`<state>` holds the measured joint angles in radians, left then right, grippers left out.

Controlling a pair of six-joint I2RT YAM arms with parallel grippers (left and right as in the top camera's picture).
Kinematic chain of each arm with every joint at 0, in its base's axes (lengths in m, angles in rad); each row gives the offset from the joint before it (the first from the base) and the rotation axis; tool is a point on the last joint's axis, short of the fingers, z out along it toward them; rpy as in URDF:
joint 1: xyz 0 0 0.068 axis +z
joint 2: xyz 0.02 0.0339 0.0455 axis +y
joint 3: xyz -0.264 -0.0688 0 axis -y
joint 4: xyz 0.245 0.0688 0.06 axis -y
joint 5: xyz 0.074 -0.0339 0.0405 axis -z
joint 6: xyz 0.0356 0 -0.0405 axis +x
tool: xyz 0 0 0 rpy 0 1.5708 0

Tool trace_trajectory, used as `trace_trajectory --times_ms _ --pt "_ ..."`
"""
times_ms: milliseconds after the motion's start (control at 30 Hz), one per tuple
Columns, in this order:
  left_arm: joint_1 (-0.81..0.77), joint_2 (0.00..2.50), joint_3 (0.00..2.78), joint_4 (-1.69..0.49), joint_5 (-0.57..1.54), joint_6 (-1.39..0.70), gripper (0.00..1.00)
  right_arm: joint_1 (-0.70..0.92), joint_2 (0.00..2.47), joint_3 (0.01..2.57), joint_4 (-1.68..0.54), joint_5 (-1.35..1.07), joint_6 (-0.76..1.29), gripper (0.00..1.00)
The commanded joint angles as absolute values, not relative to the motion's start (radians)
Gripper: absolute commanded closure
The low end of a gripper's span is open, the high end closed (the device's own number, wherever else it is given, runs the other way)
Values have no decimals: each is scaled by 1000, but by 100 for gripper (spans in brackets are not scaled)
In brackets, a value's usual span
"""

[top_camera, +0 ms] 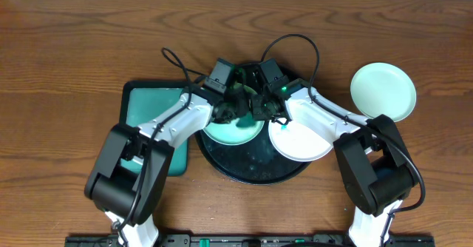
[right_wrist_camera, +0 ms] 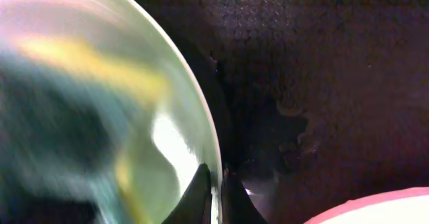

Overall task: Clean dirty plates on tray and stack at the side
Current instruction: 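Scrub the mint-green plate with the sponge while the right gripper holds it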

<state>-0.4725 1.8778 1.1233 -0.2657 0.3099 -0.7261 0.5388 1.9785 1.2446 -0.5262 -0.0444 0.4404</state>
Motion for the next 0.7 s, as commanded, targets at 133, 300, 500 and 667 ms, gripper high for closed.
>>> trace_trajectory --times_ms 133,300,500,667 --pt "-310 2019 1119 -259 84 -635 93 611 2045 1182 -593 -162 422 98" --pt "-231 1989 1119 -410 -47 -623 93 611 2045 1182 -594 -162 422 98" --pt "-227 1920 1119 -546 -196 -595 93 611 2045 1182 -593 -162 422 99" --pt "-245 1910 1126 -672 -77 -587 93 611 2045 1182 -593 -162 422 98"
